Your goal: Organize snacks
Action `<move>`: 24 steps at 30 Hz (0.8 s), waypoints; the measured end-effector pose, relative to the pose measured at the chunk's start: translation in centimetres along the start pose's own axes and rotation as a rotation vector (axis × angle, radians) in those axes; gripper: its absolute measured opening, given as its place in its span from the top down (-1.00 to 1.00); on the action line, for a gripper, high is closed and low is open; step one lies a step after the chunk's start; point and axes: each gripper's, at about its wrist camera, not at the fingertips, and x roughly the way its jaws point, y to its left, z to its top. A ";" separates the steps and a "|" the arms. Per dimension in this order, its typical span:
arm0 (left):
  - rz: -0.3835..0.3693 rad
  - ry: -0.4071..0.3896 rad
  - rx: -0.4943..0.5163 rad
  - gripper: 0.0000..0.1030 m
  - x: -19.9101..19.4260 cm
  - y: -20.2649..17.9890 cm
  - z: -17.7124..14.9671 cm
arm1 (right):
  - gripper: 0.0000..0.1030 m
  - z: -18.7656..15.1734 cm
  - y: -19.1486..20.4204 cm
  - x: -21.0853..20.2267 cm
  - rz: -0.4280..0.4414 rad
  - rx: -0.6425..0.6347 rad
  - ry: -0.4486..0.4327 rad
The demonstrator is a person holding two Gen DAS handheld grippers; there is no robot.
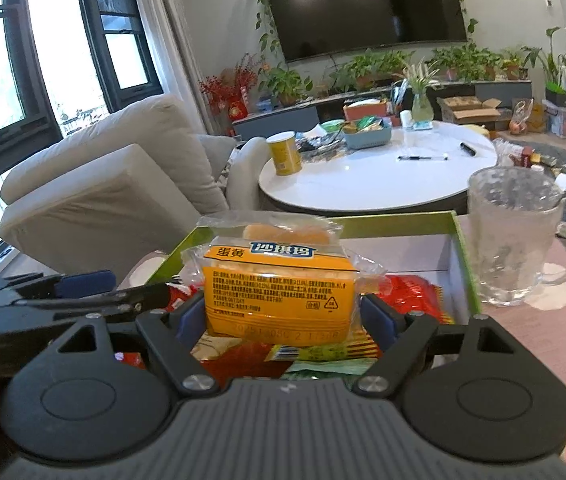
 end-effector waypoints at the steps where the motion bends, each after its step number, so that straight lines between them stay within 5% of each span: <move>1: 0.002 0.000 -0.006 -0.25 -0.2 0.1 -0.1 | -0.15 0.0 0.0 0.1 -0.002 0.005 0.006; 24: 0.036 -0.005 -0.018 -0.60 -6.2 -0.4 -4.5 | -0.19 -0.4 -3.3 -7.3 -0.038 0.056 -0.079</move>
